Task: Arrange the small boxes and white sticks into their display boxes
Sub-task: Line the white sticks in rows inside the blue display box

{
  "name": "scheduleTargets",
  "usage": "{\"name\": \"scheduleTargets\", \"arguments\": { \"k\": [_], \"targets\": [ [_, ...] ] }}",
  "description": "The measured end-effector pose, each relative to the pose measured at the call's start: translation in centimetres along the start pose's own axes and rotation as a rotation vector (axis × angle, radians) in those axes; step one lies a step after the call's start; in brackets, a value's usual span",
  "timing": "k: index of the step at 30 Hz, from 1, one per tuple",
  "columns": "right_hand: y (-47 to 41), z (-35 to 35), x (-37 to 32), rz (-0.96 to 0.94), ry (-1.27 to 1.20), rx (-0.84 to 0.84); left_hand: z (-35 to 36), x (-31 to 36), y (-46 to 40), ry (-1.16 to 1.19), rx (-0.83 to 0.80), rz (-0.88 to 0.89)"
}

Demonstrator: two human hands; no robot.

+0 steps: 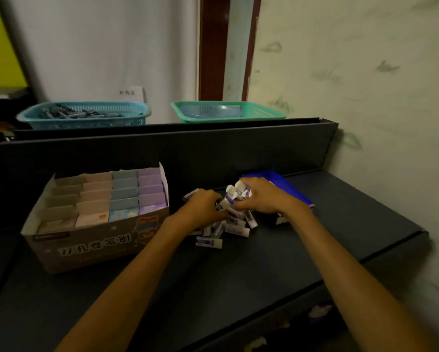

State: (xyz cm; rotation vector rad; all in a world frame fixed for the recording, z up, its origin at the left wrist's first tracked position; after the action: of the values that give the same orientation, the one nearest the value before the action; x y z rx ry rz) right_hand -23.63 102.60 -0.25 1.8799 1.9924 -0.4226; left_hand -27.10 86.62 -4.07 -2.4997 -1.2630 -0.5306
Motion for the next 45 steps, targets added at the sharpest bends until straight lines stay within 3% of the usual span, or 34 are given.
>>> {"name": "scheduleTargets", "arguments": {
  "k": [9, 15, 20, 29, 37, 45],
  "targets": [
    [-6.0, 2.5, 2.0, -0.182, -0.049, -0.099, 0.8, -0.6, -2.0, -0.064, 0.170, -0.195],
    [-7.3, 2.2, 2.8, -0.357, 0.236, -0.095, 0.3, 0.2, -2.5, -0.267, 0.092, -0.255],
    [-7.4, -0.5, 3.6, -0.446, 0.218, -0.051, -1.0, 1.3, -2.4, -0.356, 0.049, -0.289],
    [-8.1, -4.3, 8.4, -0.443, 0.020, -0.059, -0.3, 4.3, -2.6, -0.234, 0.191, -0.236],
    [-8.6, -1.9, 9.0, -0.524, -0.007, -0.145, 0.8, 3.8, -3.1, -0.179, 0.173, -0.300],
    [-9.2, -0.6, 7.5, -0.544, 0.023, -0.178, 1.9, 2.9, -4.5, -0.088, 0.110, -0.248]
  ]
}}
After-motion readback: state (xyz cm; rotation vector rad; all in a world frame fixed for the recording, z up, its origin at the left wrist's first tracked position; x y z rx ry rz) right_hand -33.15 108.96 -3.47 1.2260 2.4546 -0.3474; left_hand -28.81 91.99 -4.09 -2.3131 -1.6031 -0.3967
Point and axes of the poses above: each hand's wrist, its own y-axis away from the middle knuckle, its own z-axis out of the palm, x = y × z, the point moved 2 cm from there along -y, towards the middle knuckle, and after that the axes turned 6 degrees about z, right-handed, at the moved point
